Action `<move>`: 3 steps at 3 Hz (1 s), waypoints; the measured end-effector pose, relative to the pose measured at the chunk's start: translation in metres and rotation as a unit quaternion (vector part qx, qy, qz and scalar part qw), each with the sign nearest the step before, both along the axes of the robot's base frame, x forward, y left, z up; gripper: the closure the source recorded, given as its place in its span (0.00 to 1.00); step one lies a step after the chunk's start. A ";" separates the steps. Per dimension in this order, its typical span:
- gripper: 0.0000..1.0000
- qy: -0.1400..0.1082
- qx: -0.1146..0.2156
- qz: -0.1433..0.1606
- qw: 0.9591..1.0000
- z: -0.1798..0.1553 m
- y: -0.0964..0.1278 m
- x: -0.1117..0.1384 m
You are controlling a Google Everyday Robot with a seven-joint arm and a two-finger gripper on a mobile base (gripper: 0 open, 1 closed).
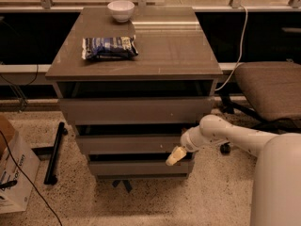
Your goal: Open middle drawer
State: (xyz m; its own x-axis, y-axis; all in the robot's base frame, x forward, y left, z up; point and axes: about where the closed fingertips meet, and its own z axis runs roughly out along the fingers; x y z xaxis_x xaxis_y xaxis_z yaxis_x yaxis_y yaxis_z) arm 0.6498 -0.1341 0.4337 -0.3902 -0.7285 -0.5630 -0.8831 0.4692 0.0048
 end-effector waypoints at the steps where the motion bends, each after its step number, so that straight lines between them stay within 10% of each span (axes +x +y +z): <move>1: 0.16 0.007 0.010 -0.002 1.000 -0.006 -0.001 -0.001; 3: 0.62 0.007 0.010 -0.002 1.000 -0.002 -0.001 -0.001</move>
Offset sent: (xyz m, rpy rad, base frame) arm -0.0490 -0.0087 0.0043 0.0240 0.0928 0.0143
